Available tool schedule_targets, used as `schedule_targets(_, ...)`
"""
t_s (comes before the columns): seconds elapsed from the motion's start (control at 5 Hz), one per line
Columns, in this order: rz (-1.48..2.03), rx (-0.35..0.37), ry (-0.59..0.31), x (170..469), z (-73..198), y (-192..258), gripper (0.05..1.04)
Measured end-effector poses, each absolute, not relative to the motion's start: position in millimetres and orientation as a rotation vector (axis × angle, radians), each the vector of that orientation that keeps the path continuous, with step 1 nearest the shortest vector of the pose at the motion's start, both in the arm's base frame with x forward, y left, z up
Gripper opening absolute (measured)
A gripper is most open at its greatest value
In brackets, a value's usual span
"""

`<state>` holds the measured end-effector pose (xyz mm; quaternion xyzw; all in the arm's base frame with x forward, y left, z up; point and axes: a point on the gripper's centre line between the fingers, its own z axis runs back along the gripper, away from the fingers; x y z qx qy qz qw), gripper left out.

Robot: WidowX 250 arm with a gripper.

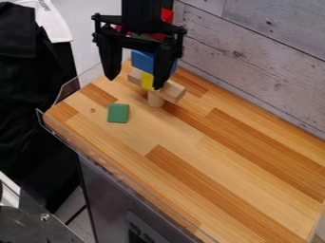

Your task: Put the green triangle on top of the red cube.

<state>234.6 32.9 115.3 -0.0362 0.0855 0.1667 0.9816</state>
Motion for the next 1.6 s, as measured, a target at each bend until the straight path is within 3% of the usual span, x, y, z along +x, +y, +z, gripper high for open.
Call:
schedule_targets(0.2, 0.336, -0.073, 0.202, 232, 108, 32, 0.999)
schedule_targets(1.0, 0.564, -0.115, 0.176, 208, 70, 73, 0.999)
schedule_targets(1.2, 0.567, -0.13, 0.235, 214, 49, 74, 0.999)
schedule_targets(1.6, 0.556, -0.146, 0.267, 230, 25, 71, 0.999)
